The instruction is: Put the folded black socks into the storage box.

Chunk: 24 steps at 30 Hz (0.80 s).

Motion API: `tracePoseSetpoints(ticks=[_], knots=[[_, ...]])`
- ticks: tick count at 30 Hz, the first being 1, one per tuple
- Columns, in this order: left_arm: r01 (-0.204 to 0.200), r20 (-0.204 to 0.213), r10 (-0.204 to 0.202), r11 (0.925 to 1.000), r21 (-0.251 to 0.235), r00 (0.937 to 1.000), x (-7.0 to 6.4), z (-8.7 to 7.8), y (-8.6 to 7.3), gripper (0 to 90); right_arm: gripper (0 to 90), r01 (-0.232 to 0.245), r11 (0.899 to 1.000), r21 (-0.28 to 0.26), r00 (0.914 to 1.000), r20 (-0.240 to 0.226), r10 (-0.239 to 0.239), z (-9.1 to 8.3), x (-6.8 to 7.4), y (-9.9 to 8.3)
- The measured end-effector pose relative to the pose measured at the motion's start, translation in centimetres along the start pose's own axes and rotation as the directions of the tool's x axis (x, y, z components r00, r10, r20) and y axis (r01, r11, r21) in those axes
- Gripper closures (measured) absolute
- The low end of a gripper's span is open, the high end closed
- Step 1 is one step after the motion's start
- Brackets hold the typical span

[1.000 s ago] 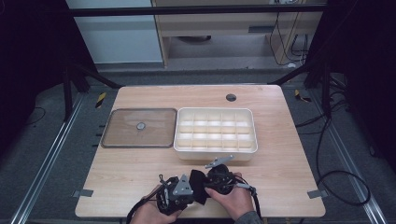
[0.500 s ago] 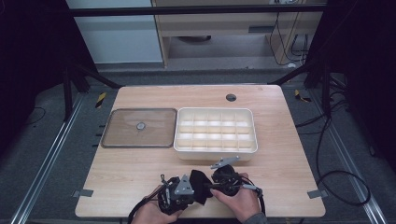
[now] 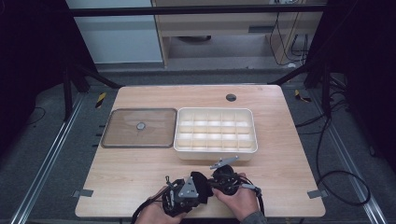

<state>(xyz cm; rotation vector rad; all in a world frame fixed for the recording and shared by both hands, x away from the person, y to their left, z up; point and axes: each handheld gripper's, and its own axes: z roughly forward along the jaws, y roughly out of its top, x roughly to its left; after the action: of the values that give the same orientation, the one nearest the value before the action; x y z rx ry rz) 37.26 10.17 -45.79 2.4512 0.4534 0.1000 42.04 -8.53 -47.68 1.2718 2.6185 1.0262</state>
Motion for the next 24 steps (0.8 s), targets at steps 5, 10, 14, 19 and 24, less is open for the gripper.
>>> tracePoseSetpoints(ticks=[5,10,14,19,24], knots=[[0.003,0.041,-0.003,1.0000,-0.001,0.9991,-0.1,0.5,0.0,88.6,79.9,-0.021,1.000,-0.010,0.9998,0.000,0.021,0.1,-0.3,-0.2],[0.044,0.026,-0.044,0.9990,0.006,0.9987,0.4,0.9,0.0,88.3,75.8,-0.023,1.000,-0.014,0.9997,-0.004,0.023,0.0,-0.5,-0.3],[0.061,0.043,-0.061,0.9981,0.004,0.9972,0.7,1.4,0.1,88.1,67.6,-0.014,0.999,-0.031,0.9999,0.007,0.015,-0.9,-0.7,-0.7],[0.061,0.032,-0.062,0.9978,0.027,0.9976,0.7,1.8,0.3,88.0,58.0,-0.028,0.999,-0.034,0.9993,0.025,0.028,-2.3,-1.1,-1.4],[0.065,0.043,-0.067,0.9973,0.035,0.9969,0.6,2.2,0.2,87.8,55.4,-0.044,0.998,-0.048,0.9983,0.037,0.046,-3.1,-1.5,-1.8]])
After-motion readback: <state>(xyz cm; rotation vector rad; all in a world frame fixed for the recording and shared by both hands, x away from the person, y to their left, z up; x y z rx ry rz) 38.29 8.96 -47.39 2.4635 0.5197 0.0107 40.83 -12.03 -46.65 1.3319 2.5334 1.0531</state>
